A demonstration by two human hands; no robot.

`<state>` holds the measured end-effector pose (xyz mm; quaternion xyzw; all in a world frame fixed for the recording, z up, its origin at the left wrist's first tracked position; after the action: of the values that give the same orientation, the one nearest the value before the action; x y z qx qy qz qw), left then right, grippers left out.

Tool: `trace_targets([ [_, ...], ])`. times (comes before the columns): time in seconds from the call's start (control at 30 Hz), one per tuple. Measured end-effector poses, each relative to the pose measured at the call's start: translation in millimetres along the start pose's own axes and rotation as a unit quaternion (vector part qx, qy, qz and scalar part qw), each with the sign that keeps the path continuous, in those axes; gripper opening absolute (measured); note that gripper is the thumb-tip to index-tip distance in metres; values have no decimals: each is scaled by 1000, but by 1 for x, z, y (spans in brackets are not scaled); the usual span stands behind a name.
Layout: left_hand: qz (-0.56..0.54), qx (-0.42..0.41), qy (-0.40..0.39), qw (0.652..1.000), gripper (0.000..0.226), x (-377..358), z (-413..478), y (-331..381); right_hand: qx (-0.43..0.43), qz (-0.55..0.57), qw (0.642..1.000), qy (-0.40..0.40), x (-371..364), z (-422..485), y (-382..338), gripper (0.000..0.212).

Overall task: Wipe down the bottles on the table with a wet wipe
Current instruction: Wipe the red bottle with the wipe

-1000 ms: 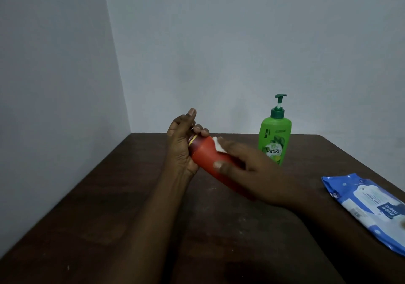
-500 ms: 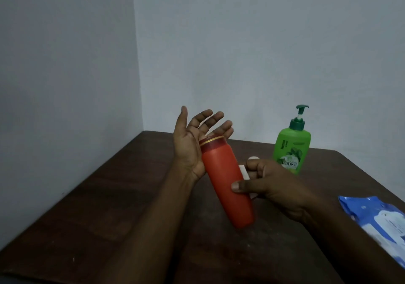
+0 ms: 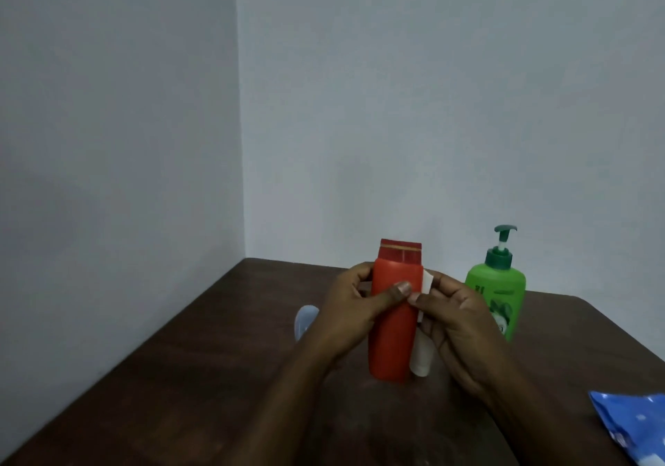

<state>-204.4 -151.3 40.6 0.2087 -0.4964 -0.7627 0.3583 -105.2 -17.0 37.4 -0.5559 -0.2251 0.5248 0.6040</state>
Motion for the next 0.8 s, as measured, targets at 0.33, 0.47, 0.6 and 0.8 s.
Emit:
trace_targets([
  [0.33,48,25,-124,991,34,-7,-5,-4,51,66,996,26,17,-5,-15,41],
  [0.47,47,48,-200,977,30,-7,-6,-4,5,108,993,-38,23,-14,-22,37],
  [0.6,61,46,-258,963,31,-4,-7,-4,-53,135,987,-75,20,-21,-28,50],
  [0.8,25,59,-238,969,29,0,-6,-4,-45,129,988,-67,23,-18,-37,68],
])
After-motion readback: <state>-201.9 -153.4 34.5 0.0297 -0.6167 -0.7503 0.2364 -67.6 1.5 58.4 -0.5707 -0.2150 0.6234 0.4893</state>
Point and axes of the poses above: each hand's wrist, its own z-axis towards the middle knuckle, its own x-axis out of the back of the hand, y = z × x, the point moved 1 cm from there along z, towards the middle knuckle, and after that the axes turned 3 degrees about -x, right-handed, at the moved point
